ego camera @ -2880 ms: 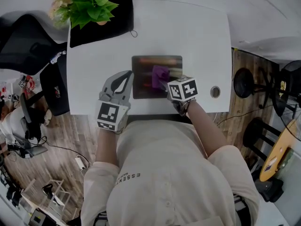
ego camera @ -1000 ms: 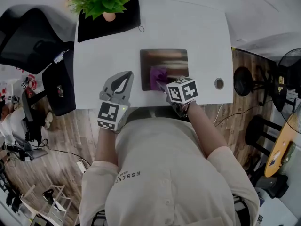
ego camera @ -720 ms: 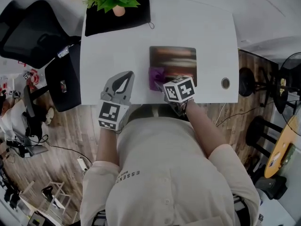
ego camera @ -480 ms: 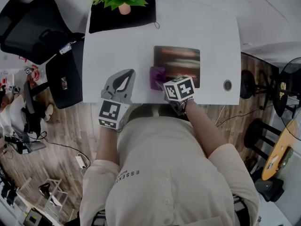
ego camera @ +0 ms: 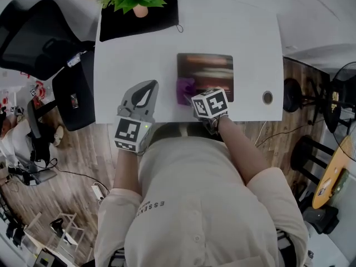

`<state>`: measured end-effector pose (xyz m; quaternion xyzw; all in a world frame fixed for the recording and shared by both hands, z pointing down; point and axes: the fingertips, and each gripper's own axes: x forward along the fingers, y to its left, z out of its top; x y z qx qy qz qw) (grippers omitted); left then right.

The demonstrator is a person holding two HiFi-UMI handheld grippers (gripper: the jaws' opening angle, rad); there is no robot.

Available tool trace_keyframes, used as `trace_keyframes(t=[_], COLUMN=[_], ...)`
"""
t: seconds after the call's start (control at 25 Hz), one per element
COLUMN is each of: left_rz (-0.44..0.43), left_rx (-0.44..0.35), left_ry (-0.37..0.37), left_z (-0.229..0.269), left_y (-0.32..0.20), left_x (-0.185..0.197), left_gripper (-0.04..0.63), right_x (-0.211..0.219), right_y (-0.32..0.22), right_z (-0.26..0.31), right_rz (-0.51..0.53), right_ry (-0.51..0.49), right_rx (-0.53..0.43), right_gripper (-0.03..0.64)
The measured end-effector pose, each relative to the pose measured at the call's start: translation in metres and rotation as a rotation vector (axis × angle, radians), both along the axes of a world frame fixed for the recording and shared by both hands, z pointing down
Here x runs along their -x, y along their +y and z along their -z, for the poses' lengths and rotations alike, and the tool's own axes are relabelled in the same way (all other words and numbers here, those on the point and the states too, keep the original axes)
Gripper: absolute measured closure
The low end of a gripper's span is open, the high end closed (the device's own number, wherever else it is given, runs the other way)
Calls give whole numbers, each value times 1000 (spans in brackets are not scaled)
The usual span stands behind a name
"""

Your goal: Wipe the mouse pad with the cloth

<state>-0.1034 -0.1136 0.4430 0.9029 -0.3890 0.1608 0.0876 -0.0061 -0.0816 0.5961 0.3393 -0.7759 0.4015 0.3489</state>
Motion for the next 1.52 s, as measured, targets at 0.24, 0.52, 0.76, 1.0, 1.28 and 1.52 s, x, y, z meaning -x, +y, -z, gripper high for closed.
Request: trace_keyframes(t=[0.24,0.52,0.76,1.0,1.28,1.52], left_rz=[-22,-42,-56,-61,-51,-38], left_rx=[10,20,24,22,22,25], left_ry=[-7,-12,-16,-19,-21,-25], left_z=[-5,-11,-13,-13,-15,-16], left_y=[-4,-6,-5,-3,-2,1], left_x=[-18,-44,-71,-99,-126,-147], left_gripper=[594,594,594,594,594,594], right_x=[-23,-55,-85,-120,-157,-187], right_y=[0,1,3,6,8,12], right_z=[-3,-5,-5,-5,-6,-6], right_rz=[-31,-61,-68,-68,-85,-92], right_ry=[-1,-15,-21,5,-2,-3], right_rx=[17,23,17,12,18,22], right_gripper=[511,511,511,511,509,509])
